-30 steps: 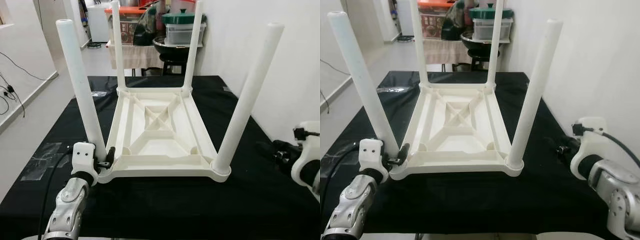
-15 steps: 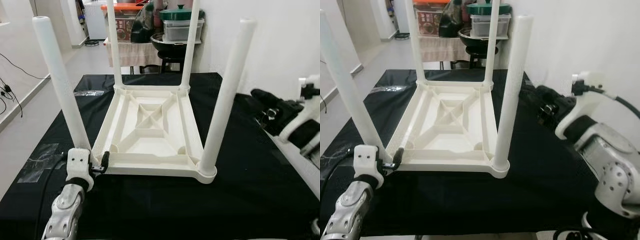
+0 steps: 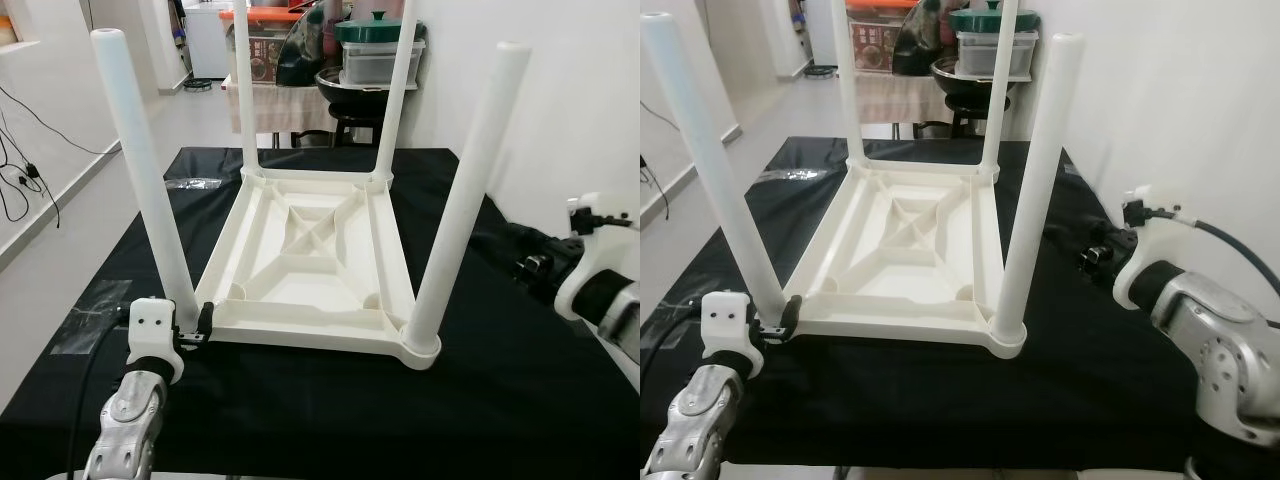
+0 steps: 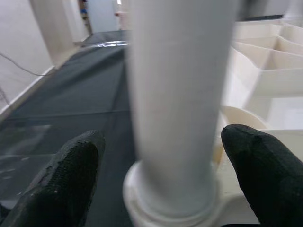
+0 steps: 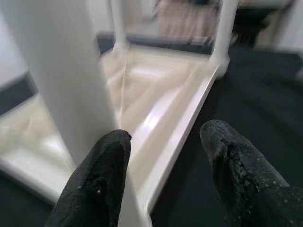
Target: Building children table
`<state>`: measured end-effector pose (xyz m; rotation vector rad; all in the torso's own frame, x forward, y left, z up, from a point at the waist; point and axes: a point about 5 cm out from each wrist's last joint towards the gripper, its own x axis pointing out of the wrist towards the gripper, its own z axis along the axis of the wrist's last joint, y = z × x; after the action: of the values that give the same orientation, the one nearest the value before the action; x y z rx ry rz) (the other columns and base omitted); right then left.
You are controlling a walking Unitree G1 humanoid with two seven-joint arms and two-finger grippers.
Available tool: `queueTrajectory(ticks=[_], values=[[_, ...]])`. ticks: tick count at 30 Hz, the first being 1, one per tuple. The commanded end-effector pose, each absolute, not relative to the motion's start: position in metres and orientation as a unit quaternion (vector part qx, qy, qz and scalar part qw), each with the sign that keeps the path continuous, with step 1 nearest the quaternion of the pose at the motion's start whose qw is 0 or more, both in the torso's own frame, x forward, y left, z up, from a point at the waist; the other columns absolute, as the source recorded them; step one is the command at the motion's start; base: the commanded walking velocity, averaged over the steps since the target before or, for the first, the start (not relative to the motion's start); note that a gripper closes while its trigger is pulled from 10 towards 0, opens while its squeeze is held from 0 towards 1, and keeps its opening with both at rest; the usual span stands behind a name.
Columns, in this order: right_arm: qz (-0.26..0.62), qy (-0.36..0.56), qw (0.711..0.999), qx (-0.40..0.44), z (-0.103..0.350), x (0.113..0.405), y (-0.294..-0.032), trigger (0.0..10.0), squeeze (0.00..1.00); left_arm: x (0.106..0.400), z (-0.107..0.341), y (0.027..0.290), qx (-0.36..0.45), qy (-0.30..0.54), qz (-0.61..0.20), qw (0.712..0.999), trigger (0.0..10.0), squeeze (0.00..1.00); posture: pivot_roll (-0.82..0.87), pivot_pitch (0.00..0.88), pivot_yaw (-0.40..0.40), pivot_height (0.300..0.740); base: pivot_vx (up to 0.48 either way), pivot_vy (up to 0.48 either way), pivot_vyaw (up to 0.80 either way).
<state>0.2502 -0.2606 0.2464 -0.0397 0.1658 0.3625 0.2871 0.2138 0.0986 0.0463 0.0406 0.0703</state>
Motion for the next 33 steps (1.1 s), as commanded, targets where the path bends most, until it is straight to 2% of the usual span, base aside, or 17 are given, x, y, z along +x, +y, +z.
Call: queueTrajectory(ticks=[1,4,5,9,11,12,14,15,19,21,26,33], values=[[0.213,0.077,0.974,-0.029,0.248,0.243,-0.256,10.0,0.00,0.288,0.104,0.214,0.024,0.011,0.034,0.999,10.0,0.00,-0.06,0.000,-0.044,0.740,0.000,0.000,0.00],[0.247,0.058,0.967,-0.012,0.253,0.238,-0.252,10.0,0.00,0.290,0.107,0.215,0.024,0.006,0.034,0.999,10.0,0.00,-0.06,0.000,-0.043,0.740,0.000,0.000,0.00],[0.249,0.053,0.967,-0.017,0.255,0.238,-0.251,10.0,1.00,0.291,0.108,0.215,0.024,0.004,0.034,0.999,10.0,0.00,-0.06,0.000,-0.042,0.740,0.000,0.000,0.00],[0.261,0.036,0.965,-0.017,0.260,0.237,-0.247,10.0,1.00,0.291,0.109,0.215,0.024,0.002,0.034,0.999,10.0,0.00,-0.06,0.000,-0.043,0.740,0.000,0.000,0.00],[0.371,0.006,0.928,-0.026,0.271,0.219,-0.225,10.0,1.00,0.292,0.111,0.216,0.024,-0.001,0.035,0.999,10.0,0.00,-0.05,0.000,-0.044,0.740,0.000,0.000,0.00],[0.371,0.006,0.928,-0.026,0.271,0.219,-0.225,10.0,1.00,0.292,0.111,0.216,0.024,-0.001,0.035,0.999,10.0,0.00,-0.05,0.000,-0.044,0.740,0.000,0.000,0.00],[0.428,-0.010,0.903,-0.034,0.275,0.208,-0.213,10.0,1.00,0.292,0.112,0.216,0.024,-0.003,0.035,0.999,10.0,0.00,-0.05,0.000,-0.045,0.740,0.000,0.000,0.00],[0.407,-0.013,0.912,-0.044,0.275,0.213,-0.213,10.0,0.00,0.292,0.112,0.216,0.024,-0.003,0.036,0.999,10.0,0.00,-0.05,0.000,-0.044,0.740,0.000,0.000,0.00],[0.362,-0.011,0.931,-0.056,0.275,0.228,-0.214,10.0,0.00,0.292,0.112,0.216,0.023,-0.003,0.036,0.999,10.0,0.00,-0.05,0.000,-0.043,0.740,0.000,0.000,0.00],[0.314,-0.022,0.948,-0.044,0.283,0.244,-0.215,10.0,0.00,0.293,0.113,0.216,0.024,-0.004,0.035,0.999,10.0,0.00,-0.05,0.000,-0.043,0.740,0.000,0.000,0.00],[0.275,-0.013,0.960,-0.041,0.286,0.254,-0.217,10.0,0.00,0.293,0.113,0.217,0.025,-0.005,0.037,0.999,10.0,0.00,-0.05,0.000,-0.046,0.740,0.000,0.000,0.00],[0.269,0.005,0.962,-0.048,0.286,0.251,-0.225,10.0,0.00,0.293,0.114,0.217,0.024,-0.005,0.037,0.999,10.0,0.00,-0.05,0.000,-0.045,0.740,0.000,0.000,0.00]])
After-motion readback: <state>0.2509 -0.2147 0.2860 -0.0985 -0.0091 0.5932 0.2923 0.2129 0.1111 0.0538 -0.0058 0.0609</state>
